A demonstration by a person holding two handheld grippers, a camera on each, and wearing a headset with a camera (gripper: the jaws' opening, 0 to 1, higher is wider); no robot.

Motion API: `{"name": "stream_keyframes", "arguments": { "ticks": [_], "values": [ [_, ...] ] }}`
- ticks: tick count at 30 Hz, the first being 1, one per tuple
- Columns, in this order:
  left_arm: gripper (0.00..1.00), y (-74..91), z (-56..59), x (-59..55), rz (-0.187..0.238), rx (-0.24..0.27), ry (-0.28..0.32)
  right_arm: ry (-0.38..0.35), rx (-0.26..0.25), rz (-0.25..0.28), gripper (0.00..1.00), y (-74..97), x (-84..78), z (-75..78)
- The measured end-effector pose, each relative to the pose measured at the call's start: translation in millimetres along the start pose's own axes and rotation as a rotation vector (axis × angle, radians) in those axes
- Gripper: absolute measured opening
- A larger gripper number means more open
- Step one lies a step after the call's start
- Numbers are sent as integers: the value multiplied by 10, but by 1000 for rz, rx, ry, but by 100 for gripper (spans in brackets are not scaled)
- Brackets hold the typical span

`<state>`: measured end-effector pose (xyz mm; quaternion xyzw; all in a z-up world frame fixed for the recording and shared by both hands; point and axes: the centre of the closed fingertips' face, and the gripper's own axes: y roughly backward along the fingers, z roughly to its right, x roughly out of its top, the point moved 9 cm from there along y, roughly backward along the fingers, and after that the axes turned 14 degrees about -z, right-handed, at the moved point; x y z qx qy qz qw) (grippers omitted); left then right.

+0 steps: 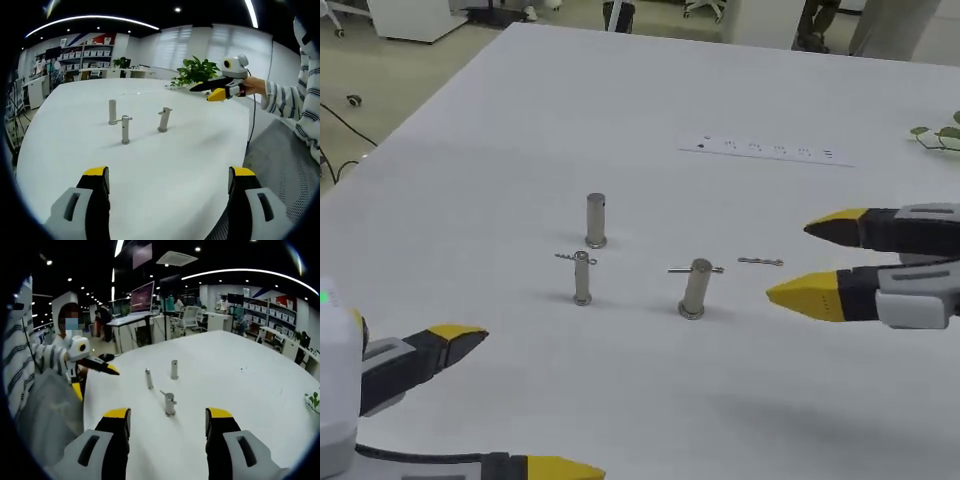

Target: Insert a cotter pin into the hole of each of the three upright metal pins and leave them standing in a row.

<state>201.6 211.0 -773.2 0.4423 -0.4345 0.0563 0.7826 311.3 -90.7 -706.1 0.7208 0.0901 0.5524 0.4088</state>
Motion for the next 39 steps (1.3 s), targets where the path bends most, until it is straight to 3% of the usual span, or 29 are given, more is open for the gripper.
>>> {"name": "stream_keyframes", "arguments": {
  "ticks": [5, 11, 18, 27, 34, 39],
  "values": [
    [99, 45, -7, 11, 4, 1, 16, -44, 8, 32, 76, 88, -134, -70],
    [99, 122, -14, -20, -12, 19, 36, -70, 6, 73, 85, 234, -305, -153],
    [99, 198, -39, -90, -21, 37, 76, -111, -14, 30, 90, 352, -504, -140],
    [99, 221, -85, -121, -27, 42, 104, -153, -47, 28, 100, 442, -612, -145],
    [99, 239, -124, -48, -33, 42, 92, -200, -42, 23, 100, 460, -674, -164],
    [99, 272, -242, 60, -39, 49, 60, -208, -66, 17, 100, 473, -702, -152]
  ]
}}
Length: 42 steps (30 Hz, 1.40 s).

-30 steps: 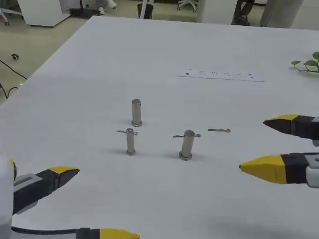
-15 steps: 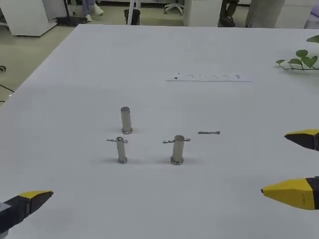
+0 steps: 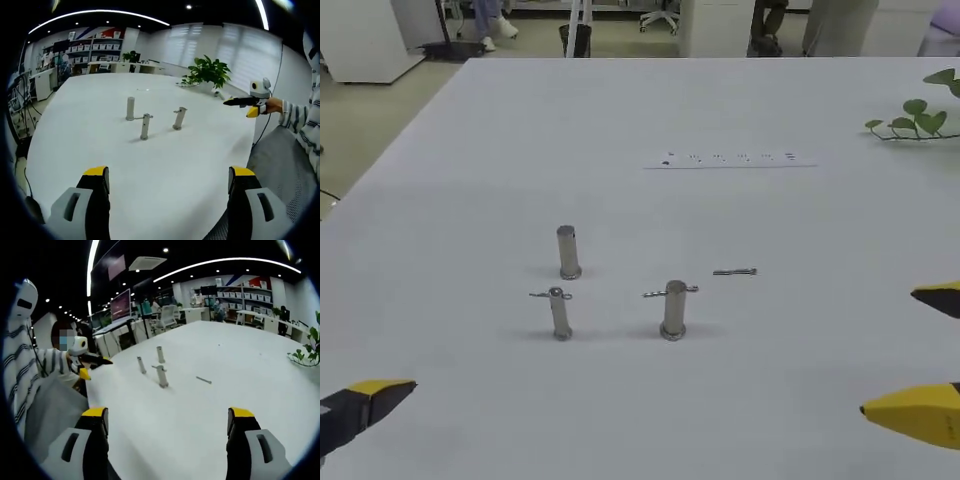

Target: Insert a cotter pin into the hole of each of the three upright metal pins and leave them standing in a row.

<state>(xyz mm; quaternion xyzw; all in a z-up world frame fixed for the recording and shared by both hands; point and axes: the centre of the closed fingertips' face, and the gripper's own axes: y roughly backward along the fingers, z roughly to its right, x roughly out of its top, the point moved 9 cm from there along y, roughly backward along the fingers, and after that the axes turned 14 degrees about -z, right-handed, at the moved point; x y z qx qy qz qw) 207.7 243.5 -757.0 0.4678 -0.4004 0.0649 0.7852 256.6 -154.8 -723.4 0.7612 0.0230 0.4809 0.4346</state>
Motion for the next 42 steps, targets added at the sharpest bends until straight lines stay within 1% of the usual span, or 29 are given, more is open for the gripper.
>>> {"name": "stream_keyframes", "arguments": {
  "ticks": [1, 4, 7, 10, 12, 14, 15, 17, 19, 20, 21, 22, 23, 24, 27, 29, 30, 33, 36, 38, 42],
  "values": [
    [99, 15, -37, 43, 6, 7, -6, -7, -2, 0, 100, 0, -11, 3],
    [99, 27, -109, 150, 19, 7, -15, -30, -4, -1, 100, -3, -35, 2],
    [99, -4, -167, 256, 22, 2, -39, -30, -5, -1, 100, -4, -52, -12],
    [99, -45, -229, 358, 31, -5, -48, -45, -8, 9, 100, -10, -64, -17],
    [99, -78, -266, 433, 42, -21, -44, -36, -17, 18, 100, -11, -70, -27],
    [99, -121, -300, 516, 62, -52, -30, -25, -20, 15, 100, -13, -73, -37],
    [99, -137, -325, 548, 62, -54, -27, -25, -20, 13, 100, -14, -73, -38],
    [95, -171, -374, 641, 77, -54, -30, -30, -20, 16, 99, -15, -75, -42],
    [94, -206, -416, 768, 105, -62, -26, -37, -18, 15, 98, -16, -81, -46],
    [93, -212, -423, 795, 110, -64, -26, -38, -18, 14, 98, -16, -83, -47],
    [93, -244, -454, 895, 122, -65, -34, -38, -16, 10, 98, -17, -92, -48],
    [91, -263, -468, 939, 123, -62, -41, -37, -16, 8, 98, -17, -96, -50],
    [90, -299, -497, 1004, 119, -55, -53, -38, -16, 4, 98, -18, -104, -50],
    [89, -330, -505, 1040, 111, -56, -54, -40, -16, 2, 98, -18, -109, -50],
    [83, -429, -583, 1178, 122, -53, -38, -46, -18, 1, 98, -14, -123, -47],
    [79, -488, -617, 1248, 123, -45, -42, -50, -18, 3, 98, -8, -129, -46],
    [78, -500, -623, 1263, 121, -43, -44, -52, -18, 2, 98, -5, -132, -45],
    [75, -592, -661, 1364, 110, -34, -67, -53, -19, -4, 98, 0, -146, -38],
    [70, -678, -701, 1439, 104, -25, -76, -50, -15, -13, 98, -7, -158, -31],
    [69, -743, -728, 1472, 92, -21, -74, -46, -16, -21, 98, -14, -162, -26],
    [69, -878, -766, 1495, 60, -25, -70, -50, -14, -27, 98, -28, -165, -10]
  ]
}}
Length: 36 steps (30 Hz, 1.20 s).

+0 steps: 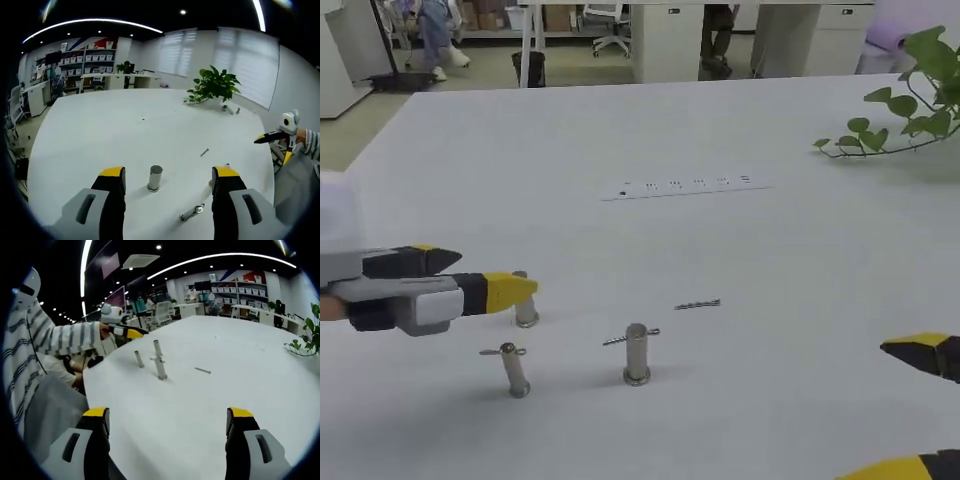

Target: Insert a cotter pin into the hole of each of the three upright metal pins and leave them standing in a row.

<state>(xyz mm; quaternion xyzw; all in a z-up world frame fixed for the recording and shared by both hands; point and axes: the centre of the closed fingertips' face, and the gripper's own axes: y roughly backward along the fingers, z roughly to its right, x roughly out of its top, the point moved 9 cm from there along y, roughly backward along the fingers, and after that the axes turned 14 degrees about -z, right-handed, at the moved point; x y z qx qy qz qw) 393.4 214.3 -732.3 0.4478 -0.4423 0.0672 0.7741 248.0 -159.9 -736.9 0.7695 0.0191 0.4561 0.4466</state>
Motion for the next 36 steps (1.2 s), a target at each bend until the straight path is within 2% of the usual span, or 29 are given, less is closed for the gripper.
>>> {"name": "stream_keyframes", "arguments": {
  "ticks": [5, 9, 14, 17, 24, 27, 36],
  "values": [
    [66, -125, -42, 8, -26, 12, -12, 0, 6, -12, 97, -3, -5, 7],
    [63, -202, -101, 7, -69, 26, -28, -7, 10, -9, 97, -11, -14, 22],
    [59, -281, -143, -12, -98, 40, -38, -11, 10, -11, 97, -12, -27, 38],
    [59, -337, -142, -42, -125, 26, -39, -15, 9, -7, 97, -5, -29, 41],
    [57, -427, -173, -52, -142, 42, -44, -21, 15, 0, 97, -4, -47, 17],
    [52, -458, -193, -65, -157, 62, -58, -19, 6, -1, 95, -1, -55, 17],
    [40, -510, -201, -116, -191, 69, -67, -31, 7, 11, 95, 1, -70, 6]
  ]
}}
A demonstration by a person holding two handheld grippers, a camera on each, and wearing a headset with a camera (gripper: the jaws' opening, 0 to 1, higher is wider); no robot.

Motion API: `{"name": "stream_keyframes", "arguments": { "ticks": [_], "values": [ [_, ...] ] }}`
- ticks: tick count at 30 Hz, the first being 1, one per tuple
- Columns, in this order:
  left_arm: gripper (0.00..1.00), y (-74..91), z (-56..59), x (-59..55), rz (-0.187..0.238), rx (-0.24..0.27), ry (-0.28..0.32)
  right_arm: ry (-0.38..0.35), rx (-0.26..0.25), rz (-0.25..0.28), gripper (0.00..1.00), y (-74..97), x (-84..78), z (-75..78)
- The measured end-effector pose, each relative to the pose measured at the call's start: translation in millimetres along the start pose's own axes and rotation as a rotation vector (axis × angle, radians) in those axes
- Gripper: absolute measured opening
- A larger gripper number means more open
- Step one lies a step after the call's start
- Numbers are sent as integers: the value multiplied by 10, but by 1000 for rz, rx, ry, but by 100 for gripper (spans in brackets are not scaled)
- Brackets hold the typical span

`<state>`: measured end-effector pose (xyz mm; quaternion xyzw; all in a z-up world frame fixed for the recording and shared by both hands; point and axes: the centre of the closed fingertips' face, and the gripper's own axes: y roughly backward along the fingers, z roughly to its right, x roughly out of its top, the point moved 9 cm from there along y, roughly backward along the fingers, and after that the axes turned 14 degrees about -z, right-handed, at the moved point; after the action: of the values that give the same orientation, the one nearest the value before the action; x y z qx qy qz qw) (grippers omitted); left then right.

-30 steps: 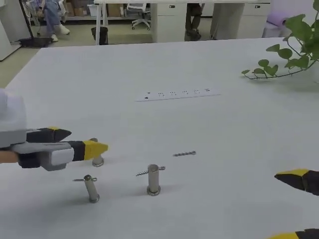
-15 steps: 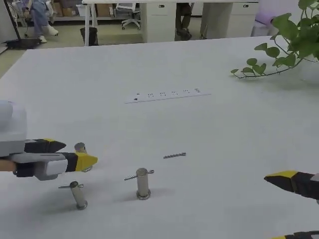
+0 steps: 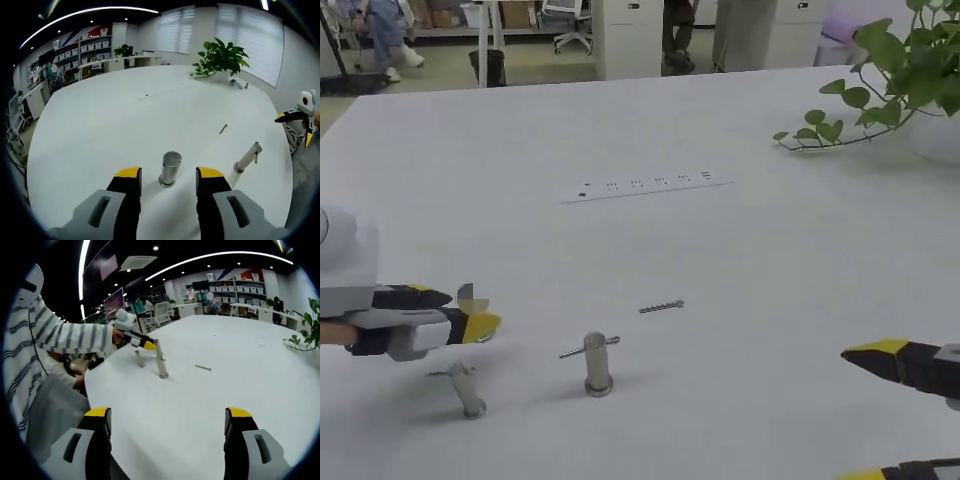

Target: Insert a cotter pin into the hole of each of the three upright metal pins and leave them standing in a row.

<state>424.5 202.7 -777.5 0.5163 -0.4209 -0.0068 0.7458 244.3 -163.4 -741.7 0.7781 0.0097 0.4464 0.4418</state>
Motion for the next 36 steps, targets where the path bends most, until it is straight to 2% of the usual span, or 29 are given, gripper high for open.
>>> {"name": "stream_keyframes", "arguments": {
  "ticks": [4, 11, 15, 20, 22, 28, 31, 36],
  "values": [
    [34, -30, -2, -17, -19, 25, -36, -6, 0, 4, 94, -2, -11, -2],
    [20, -26, 9, 41, 13, 32, -48, -10, 7, 2, 93, -18, -20, -8],
    [12, -24, 28, 59, 15, 20, -66, -11, 12, 6, 93, -28, -7, -13],
    [12, -6, 0, 63, 21, -6, -34, -12, 17, 5, 93, -26, -6, -19],
    [12, -1, 6, 65, 24, 12, -45, -16, 19, 2, 93, -25, -13, -17],
    [11, -6, 22, 74, 34, 31, -9, -13, 21, -3, 89, -8, -23, -25],
    [11, -9, 52, 76, 27, 30, -47, -17, 12, 4, 89, 11, -19, -20],
    [10, 18, 92, 88, 25, 29, -42, -23, -1, 4, 91, 24, -25, -12]
  ]
}}
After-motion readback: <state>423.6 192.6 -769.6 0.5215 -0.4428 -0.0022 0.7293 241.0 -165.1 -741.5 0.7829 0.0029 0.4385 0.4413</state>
